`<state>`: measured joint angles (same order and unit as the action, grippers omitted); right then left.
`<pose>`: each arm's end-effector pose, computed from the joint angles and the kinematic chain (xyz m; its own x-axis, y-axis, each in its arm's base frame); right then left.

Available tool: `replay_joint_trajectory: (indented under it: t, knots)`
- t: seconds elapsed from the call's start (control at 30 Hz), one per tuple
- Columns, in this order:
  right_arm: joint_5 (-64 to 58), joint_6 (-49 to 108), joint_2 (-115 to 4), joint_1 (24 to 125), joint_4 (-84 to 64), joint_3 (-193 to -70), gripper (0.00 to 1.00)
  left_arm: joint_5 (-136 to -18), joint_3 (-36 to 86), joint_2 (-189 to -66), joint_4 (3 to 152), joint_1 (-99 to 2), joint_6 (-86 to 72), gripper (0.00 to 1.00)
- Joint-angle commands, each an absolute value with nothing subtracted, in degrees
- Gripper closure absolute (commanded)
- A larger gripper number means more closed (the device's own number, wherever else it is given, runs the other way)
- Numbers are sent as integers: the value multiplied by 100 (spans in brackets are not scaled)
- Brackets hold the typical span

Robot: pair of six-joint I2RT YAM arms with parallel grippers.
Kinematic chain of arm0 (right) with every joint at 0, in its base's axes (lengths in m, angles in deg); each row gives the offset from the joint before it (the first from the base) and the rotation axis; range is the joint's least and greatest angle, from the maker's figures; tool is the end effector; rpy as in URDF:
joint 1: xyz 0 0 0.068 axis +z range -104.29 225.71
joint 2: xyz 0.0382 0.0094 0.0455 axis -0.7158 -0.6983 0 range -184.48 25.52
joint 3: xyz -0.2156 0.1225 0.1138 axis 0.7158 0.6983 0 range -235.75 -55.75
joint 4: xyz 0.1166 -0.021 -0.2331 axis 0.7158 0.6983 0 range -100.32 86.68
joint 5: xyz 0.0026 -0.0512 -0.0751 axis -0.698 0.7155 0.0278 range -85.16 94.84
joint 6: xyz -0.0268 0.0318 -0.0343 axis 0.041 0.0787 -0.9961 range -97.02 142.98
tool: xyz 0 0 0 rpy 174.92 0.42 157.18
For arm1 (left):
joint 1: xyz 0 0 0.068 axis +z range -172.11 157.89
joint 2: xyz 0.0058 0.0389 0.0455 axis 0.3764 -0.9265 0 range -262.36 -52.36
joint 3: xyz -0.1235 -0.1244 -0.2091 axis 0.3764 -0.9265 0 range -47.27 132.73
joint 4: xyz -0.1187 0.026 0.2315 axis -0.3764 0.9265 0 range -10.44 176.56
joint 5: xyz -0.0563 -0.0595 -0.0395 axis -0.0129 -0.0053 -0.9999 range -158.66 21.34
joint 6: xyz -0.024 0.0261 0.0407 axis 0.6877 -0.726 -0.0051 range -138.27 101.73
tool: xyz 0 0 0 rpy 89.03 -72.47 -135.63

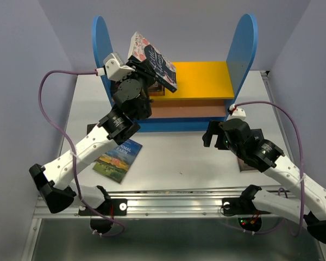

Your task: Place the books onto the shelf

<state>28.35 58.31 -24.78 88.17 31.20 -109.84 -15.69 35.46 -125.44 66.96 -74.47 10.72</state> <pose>0.1396 0.1085 0.3275 -0.5917 0.1774 -0.7864 -0.0541 0.9646 0.2583 0.1831 -0.1909 0.5026 0.1899 -0.7242 -0.6629 0.1345 0.6880 -0.7131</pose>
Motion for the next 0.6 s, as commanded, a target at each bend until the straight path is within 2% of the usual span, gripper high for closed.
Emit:
replay_joint_trajectory:
  t: [0.0, 0.4, 0.57]
  knots:
    - [2506, 5585, -2563, 8842, 2704, -11226, 0, -794, 3903, -12768, 5382, -7151, 1600, 100]
    - [2409, 5330, -2765, 8842, 2388, -11385, 0, -265, 3430, -12928, 6556, -6597, 3874, 100]
    - [2496, 5295, -2993, 8842, 2273, -11516, 0, -616, 3139, -12716, 7173, -6439, 4518, 100]
